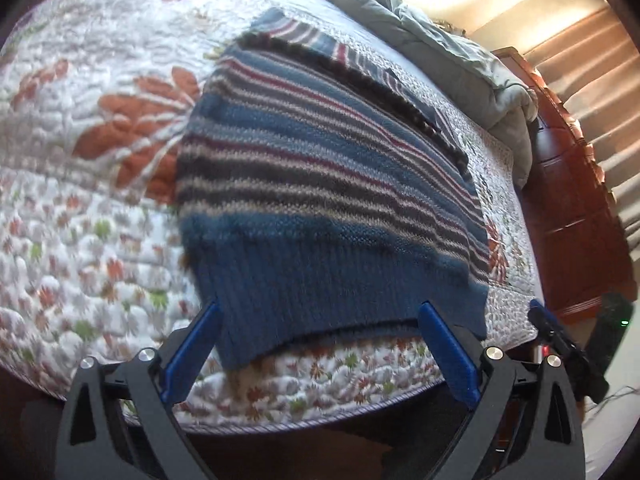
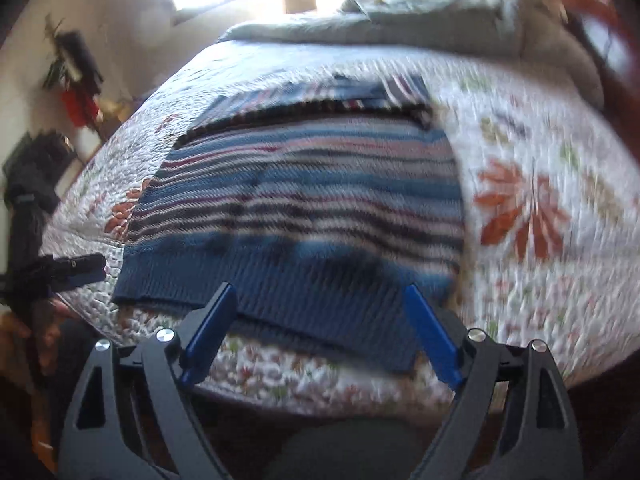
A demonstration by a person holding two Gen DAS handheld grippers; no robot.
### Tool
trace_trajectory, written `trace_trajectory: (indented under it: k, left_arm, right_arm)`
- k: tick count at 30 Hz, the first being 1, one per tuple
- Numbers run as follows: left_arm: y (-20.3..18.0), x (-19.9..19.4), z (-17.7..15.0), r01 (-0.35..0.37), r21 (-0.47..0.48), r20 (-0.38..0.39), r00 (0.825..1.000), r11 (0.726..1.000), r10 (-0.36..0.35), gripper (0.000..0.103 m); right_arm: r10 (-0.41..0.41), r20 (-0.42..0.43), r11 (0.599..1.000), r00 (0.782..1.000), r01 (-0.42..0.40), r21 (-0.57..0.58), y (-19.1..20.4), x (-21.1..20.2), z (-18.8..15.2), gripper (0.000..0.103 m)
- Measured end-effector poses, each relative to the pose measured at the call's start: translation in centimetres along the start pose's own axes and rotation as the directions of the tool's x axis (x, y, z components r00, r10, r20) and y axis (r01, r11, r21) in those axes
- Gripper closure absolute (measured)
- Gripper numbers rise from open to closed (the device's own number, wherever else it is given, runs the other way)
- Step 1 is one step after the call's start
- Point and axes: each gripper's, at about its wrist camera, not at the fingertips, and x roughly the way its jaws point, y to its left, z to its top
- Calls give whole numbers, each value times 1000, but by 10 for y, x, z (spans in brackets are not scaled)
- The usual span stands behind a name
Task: Fold small clothes
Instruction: 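Release the folded side and raise both tools above the sweater, then grasp the sweater's ribbed hem with both grippers and lift it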
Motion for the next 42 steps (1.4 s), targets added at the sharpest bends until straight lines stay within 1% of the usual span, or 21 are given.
trace_trajectory:
  k: [2,3,4,5,7,10,11,14,17,19,23,25,26,27,28,29,30,31,33,38,42]
  left_arm:
    - [11,4,-2,-1,-41,-19,1000,999,0,4]
    - [15,5,-3,8,-67,-32,999,998,-11,4]
    - [21,7,-4,27,-96,-50,998,995,-32,4]
    - [24,8,-3,37,-111,-60,997,993,-44,4]
    - [31,10,-3,52,-130,-78,995,990,-62,4]
    - [43,14,-1,90,-186,-100,989,978,-110,4]
    - [49,18,-1,114,-219,-114,983,969,-141,4]
    - [61,24,2,148,-306,-116,975,941,-191,4]
    - [69,33,3,143,-334,-134,971,932,-197,4]
    - [68,35,6,132,-322,-146,972,938,-187,4]
    - [57,38,14,110,-279,-158,975,954,-158,5]
    - [50,38,16,123,-253,-143,976,960,-163,8]
    - [49,40,16,120,-243,-143,977,963,-157,20]
    - [47,42,17,105,-236,-151,978,966,-143,40]
    - [49,44,17,81,-236,-160,980,968,-121,47]
    - [52,46,17,68,-243,-162,981,968,-109,63]
    - [55,48,16,57,-247,-166,981,967,-100,79]
    - [61,48,16,50,-257,-166,982,965,-95,85]
    - [72,47,14,70,-277,-154,981,958,-116,92]
    - [74,33,11,142,-280,-84,982,950,-172,95]
    - [74,1,18,240,-272,13,969,932,-246,95]
  right_arm:
    - [88,-46,987,995,-81,136,-30,7,-9,18]
    - [129,-61,971,990,-114,210,-46,11,-13,23]
    - [188,-72,940,980,-158,303,-66,17,-20,32]
    - [221,-77,917,972,-181,355,-77,20,-24,35]
    - [318,-80,836,945,-240,494,-105,32,-37,39]
    - [394,-80,765,916,-278,580,-122,45,-49,39]
    - [425,-77,734,902,-294,612,-126,51,-54,39]
    - [482,-65,677,874,-324,661,-129,66,-62,39]
    - [498,-59,660,865,-333,673,-129,75,-63,39]
    - [514,-56,646,856,-343,682,-130,81,-64,39]
    - [523,-61,647,850,-349,678,-125,84,-58,39]
    - [528,-61,649,847,-356,673,-125,88,-52,47]
    - [532,-61,649,844,-361,669,-124,90,-51,52]
    - [531,-64,654,845,-360,666,-123,92,-49,66]
    - [528,-70,659,847,-356,662,-122,95,-49,81]
    - [521,-70,661,851,-351,663,-123,97,-48,90]
    - [517,-68,661,853,-348,664,-123,99,-48,94]
    - [518,-66,659,853,-349,666,-123,101,-49,95]
    - [521,-61,661,851,-358,659,-124,102,-49,95]
    - [530,0,655,848,-410,635,-133,80,-40,96]
    - [541,49,658,840,-459,597,-132,56,-22,97]
